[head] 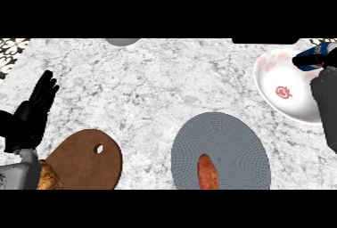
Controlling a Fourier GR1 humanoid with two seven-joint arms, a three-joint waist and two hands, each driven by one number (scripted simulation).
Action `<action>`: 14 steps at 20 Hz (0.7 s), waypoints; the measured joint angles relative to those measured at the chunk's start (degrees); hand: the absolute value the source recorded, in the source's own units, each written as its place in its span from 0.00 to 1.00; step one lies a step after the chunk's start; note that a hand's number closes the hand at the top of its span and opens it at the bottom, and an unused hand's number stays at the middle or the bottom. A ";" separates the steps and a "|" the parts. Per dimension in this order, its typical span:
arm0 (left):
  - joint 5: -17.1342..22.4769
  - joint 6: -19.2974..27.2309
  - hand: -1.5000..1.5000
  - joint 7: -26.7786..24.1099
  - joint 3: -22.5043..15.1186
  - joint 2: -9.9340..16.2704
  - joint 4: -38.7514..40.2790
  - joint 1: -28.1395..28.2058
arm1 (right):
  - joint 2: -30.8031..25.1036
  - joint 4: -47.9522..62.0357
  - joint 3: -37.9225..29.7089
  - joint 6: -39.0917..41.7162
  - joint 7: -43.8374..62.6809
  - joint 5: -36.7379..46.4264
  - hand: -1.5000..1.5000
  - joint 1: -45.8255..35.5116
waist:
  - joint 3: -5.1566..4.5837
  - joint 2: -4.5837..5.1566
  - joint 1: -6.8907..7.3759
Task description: Pick the can from the placemat and place it in the bowl
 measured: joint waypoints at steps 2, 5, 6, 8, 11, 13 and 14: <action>-0.28 0.36 0.50 0.20 -0.14 -0.31 -0.53 0.15 | -0.67 2.31 -2.14 -0.25 -1.36 -2.47 0.00 0.71 | 0.02 0.04 0.08; -0.89 0.92 0.50 -0.24 -0.24 -0.86 -0.01 0.31 | -2.40 3.84 -4.34 2.08 -6.56 -6.77 0.00 1.88 | 0.03 -0.04 -0.21; -0.81 0.74 0.50 -0.31 -0.23 -0.90 -0.13 0.52 | -2.17 3.92 -4.82 1.85 -8.34 -8.05 0.00 2.45 | 0.01 -0.07 -0.25; -0.41 0.19 0.50 0.12 0.30 -0.26 -0.60 0.49 | -2.02 3.28 -6.41 0.76 -12.53 -11.16 0.00 3.86 | -0.01 -0.17 -0.34; -0.57 0.49 0.50 0.36 0.50 -0.30 -0.50 0.17 | -0.80 0.28 -9.75 -3.66 -17.88 -16.24 0.00 4.77 | 0.07 -0.20 -0.78; -0.69 0.62 0.50 0.09 0.54 -0.43 -0.20 0.29 | 0.33 -2.77 -12.27 -7.57 -21.47 -19.87 0.00 4.97 | 0.09 -0.31 -1.12; -0.60 0.42 0.50 -0.30 0.68 -0.34 -0.32 1.07 | 1.15 -4.78 -13.37 -9.28 -23.08 -21.69 0.00 5.34 | 0.08 -0.51 -1.31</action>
